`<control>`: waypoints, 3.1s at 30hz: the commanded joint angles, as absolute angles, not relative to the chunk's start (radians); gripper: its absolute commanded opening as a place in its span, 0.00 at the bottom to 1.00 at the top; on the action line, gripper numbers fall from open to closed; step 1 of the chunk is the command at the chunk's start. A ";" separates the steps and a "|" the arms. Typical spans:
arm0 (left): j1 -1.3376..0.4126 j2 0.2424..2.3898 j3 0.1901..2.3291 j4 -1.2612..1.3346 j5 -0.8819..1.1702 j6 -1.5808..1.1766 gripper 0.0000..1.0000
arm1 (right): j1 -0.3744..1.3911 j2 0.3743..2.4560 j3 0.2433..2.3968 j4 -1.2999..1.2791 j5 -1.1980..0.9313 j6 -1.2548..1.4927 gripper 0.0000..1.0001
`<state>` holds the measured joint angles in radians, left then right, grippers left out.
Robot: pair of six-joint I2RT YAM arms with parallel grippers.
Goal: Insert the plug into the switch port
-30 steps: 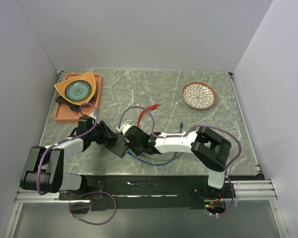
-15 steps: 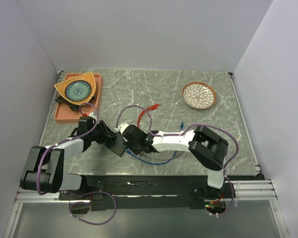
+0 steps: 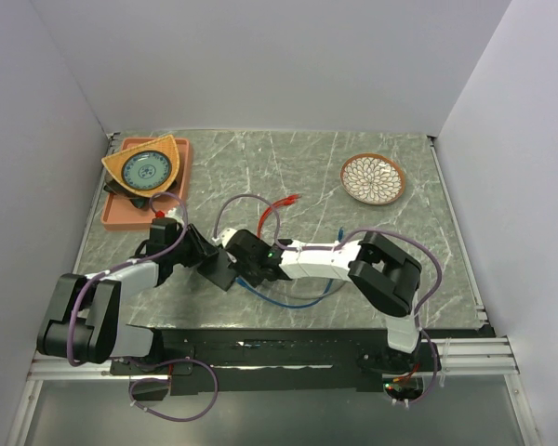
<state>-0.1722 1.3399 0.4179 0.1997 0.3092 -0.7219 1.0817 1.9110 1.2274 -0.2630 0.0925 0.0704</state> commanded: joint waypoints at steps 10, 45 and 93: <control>-0.281 1.342 0.396 0.126 0.495 -0.782 0.37 | 1.074 1.940 1.394 0.095 -0.011 -0.018 0.00; -0.354 1.413 0.387 0.178 0.488 -0.834 0.37 | 1.055 1.921 1.424 0.084 0.005 0.034 0.00; -0.308 0.736 0.621 -0.221 -0.080 -0.796 0.99 | 0.989 1.594 1.147 -0.120 0.235 0.169 0.98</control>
<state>-0.3126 0.7921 0.6518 -0.2470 -0.0338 -0.7639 1.0195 1.6253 1.1446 -0.1913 0.1944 0.1299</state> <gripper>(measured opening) 0.987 0.979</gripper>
